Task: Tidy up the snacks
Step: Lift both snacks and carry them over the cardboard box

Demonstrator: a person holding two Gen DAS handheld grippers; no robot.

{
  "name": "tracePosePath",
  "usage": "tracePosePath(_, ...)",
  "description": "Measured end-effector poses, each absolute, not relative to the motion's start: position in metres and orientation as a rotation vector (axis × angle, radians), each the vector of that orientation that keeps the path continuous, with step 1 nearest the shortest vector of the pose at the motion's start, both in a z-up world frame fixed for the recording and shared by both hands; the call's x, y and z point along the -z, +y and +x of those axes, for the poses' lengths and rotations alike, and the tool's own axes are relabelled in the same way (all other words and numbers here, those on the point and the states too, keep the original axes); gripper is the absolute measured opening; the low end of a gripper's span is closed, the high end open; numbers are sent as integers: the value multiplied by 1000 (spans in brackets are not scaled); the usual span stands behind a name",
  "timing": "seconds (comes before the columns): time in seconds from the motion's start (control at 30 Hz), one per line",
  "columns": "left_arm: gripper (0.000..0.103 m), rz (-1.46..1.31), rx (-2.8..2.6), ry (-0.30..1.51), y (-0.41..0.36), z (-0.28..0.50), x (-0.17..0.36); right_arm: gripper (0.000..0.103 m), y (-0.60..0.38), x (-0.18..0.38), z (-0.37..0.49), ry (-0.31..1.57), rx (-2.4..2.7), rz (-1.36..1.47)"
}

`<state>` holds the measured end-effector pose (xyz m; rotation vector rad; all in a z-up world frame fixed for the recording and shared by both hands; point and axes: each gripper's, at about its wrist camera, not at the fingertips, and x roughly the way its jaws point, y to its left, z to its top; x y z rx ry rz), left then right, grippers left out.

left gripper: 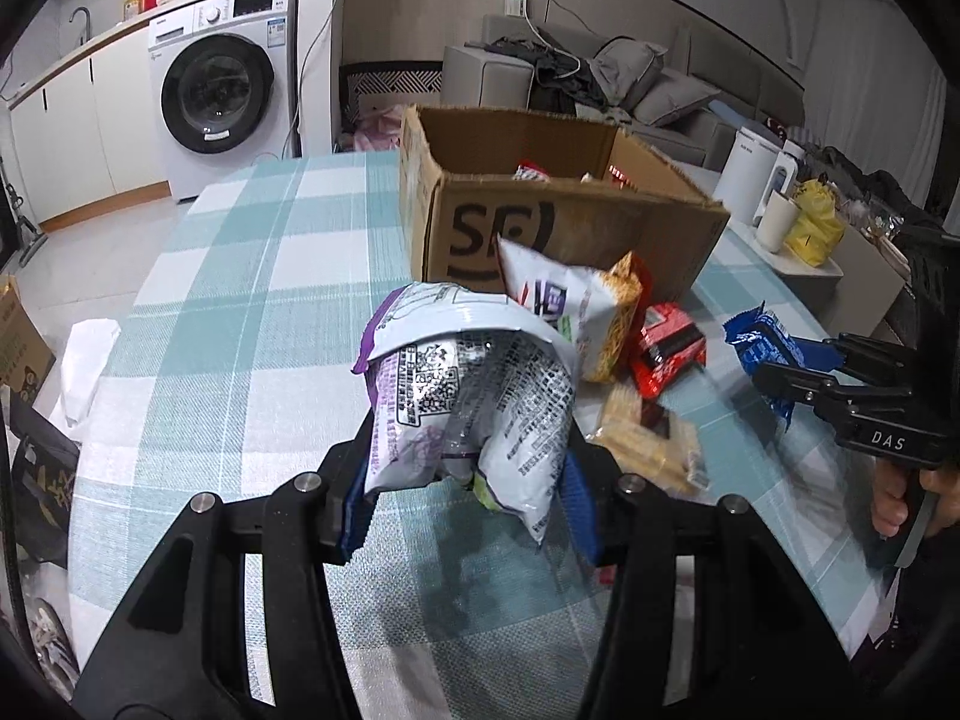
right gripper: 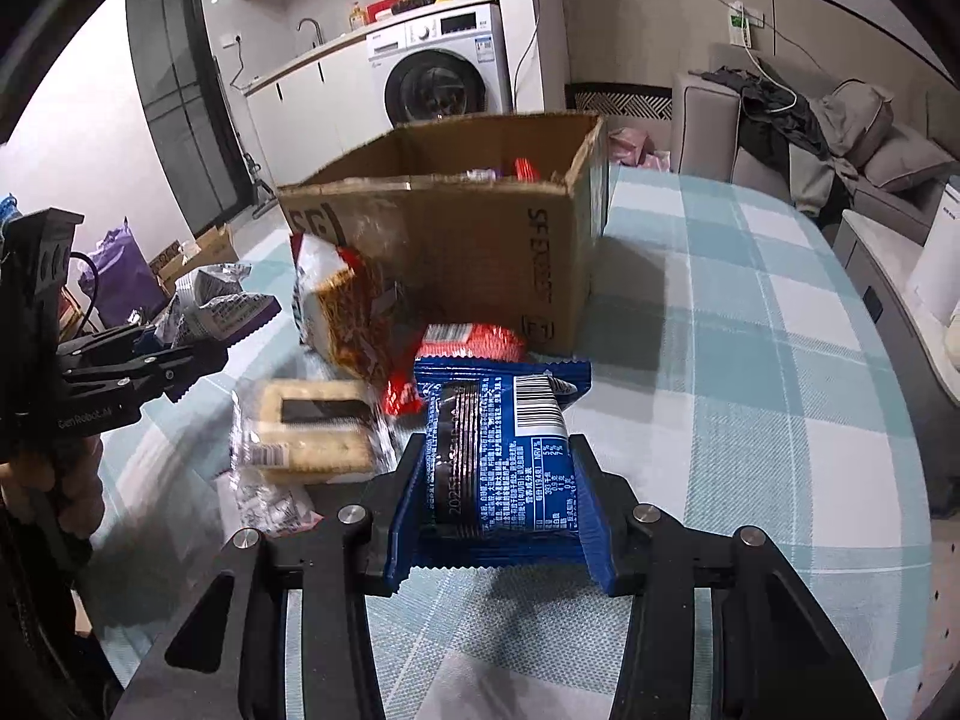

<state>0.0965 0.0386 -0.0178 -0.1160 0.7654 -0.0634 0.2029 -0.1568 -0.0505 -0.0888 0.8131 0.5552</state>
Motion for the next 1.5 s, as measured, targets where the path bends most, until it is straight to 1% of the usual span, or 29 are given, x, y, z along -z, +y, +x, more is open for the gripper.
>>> tracePosePath(0.43,49,-102,67,660,26,88,-32,45,-160,5,198,717,-567,-65)
tracePosePath(0.97,49,-77,77,573,14,105,-79,45,-154,-37,207,633,-578,-42)
tracePosePath(1.5,49,-81,87,551,9,139,-96,45,-135,-58,235,602,-581,-3)
